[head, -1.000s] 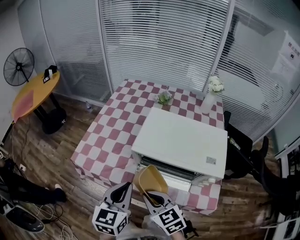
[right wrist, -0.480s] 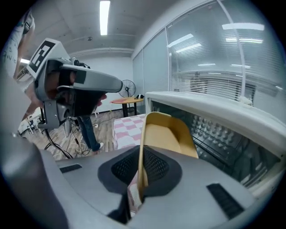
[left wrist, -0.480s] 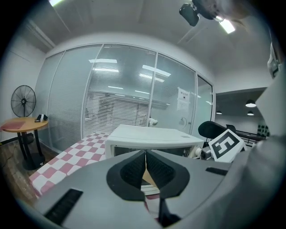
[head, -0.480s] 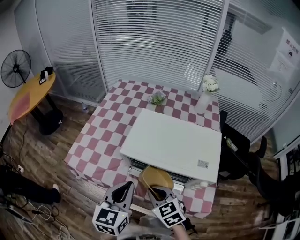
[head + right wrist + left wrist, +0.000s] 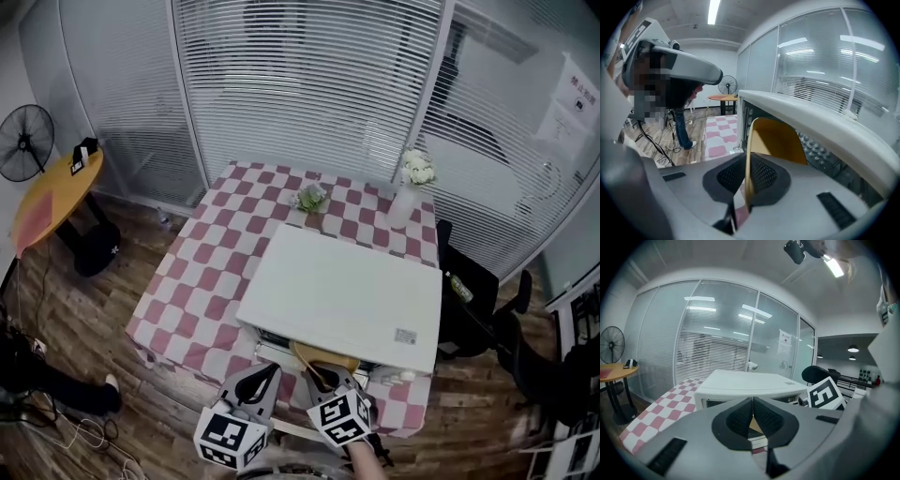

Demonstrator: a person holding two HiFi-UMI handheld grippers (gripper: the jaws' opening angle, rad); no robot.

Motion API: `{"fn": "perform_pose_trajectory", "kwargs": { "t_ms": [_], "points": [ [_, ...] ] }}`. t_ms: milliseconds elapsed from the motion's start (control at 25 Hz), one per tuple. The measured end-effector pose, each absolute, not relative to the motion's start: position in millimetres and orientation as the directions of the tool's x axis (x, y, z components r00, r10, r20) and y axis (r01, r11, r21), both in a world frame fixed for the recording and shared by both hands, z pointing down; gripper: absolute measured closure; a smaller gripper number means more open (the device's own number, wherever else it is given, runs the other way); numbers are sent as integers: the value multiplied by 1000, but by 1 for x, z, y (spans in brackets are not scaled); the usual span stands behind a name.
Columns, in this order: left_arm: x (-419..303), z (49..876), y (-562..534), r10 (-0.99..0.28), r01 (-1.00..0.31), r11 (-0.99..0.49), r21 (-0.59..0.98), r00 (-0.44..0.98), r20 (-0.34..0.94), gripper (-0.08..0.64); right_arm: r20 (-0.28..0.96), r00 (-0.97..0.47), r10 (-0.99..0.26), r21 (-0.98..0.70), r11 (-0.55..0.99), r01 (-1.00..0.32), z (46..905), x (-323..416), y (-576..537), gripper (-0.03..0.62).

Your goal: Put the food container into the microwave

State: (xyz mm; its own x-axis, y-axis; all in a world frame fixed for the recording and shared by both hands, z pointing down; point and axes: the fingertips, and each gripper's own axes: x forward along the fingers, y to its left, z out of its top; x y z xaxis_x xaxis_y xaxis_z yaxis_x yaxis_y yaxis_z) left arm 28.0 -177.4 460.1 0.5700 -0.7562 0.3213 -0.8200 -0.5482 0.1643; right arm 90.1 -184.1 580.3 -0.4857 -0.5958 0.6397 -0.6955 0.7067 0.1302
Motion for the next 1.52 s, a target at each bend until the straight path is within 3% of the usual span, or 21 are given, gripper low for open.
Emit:
{"fn": "perform_pose_trajectory", "kwargs": {
  "t_ms": [440,920,1520],
  "points": [
    [32,461,-203,-662,-733,-660,162,670,335,546,659,-380,-649,201,639,-743,593,87,-219,580],
    [26,468,-212,-618,-698,-694,176,703,352,546,650,-219,-728,415,580,-701,613,96,-245,580],
    [14,469,-218,-628,-710,-682,179,693,355,546,663,-183,-726,458,587,-668,633,94,-258,577]
  ]
}}
